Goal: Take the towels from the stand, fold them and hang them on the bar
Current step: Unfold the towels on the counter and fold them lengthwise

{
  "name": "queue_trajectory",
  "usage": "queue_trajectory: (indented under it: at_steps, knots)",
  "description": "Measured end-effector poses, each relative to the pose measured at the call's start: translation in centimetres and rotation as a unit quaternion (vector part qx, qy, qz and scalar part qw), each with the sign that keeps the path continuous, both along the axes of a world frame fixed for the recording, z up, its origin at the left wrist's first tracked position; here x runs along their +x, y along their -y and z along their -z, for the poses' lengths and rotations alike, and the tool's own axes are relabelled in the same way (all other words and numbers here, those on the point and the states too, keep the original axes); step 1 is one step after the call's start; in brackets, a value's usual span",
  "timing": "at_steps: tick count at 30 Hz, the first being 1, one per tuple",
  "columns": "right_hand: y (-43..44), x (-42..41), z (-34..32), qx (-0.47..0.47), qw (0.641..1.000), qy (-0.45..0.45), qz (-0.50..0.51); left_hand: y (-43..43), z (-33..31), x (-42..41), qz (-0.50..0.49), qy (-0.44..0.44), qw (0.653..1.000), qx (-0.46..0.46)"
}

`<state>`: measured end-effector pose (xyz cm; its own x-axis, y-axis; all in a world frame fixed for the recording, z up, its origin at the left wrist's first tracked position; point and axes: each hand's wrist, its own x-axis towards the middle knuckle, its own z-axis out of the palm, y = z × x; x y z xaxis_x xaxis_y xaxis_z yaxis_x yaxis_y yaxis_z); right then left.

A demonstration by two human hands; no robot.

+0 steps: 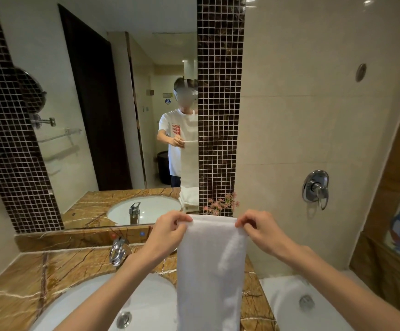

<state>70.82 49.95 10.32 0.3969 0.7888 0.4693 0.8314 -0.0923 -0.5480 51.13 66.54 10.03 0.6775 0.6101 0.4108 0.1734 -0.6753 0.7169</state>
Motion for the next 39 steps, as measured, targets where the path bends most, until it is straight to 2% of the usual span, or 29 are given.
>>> queue_trajectory:
  at_steps: [6,13,20,25,30,34,39]
  knots:
    - [0.0,-0.7,0.7,-0.052,0.998,-0.022,-0.029,0.2,1.4,-0.5,-0.015,0.018,0.999,0.032]
    - [-1.4,-2.1,1.7,-0.023,0.999,-0.028,-0.006,-0.5,3.5,-1.9,0.001,0.015,0.999,0.030]
    - [-3.0,-3.7,2.8,0.016,0.998,-0.034,0.043,-1.6,5.2,-3.2,0.010,0.079,0.991,-0.106]
    - [-4.3,-3.6,2.4,0.021,0.998,-0.035,0.041,-1.3,5.5,-3.8,-0.022,0.133,0.980,-0.150]
    - [-8.4,-4.0,1.0,0.052,0.997,-0.043,-0.024,-1.1,4.2,-6.2,-0.073,0.178,0.970,-0.148]
    - [-12.2,-6.4,0.5,0.055,0.986,-0.093,-0.123,-1.3,4.0,-10.3,-0.176,0.189,0.957,-0.130]
    - [-16.2,-11.7,0.4,0.076,0.960,-0.111,-0.244,0.4,3.6,-16.6,-0.307,0.193,0.928,-0.083]
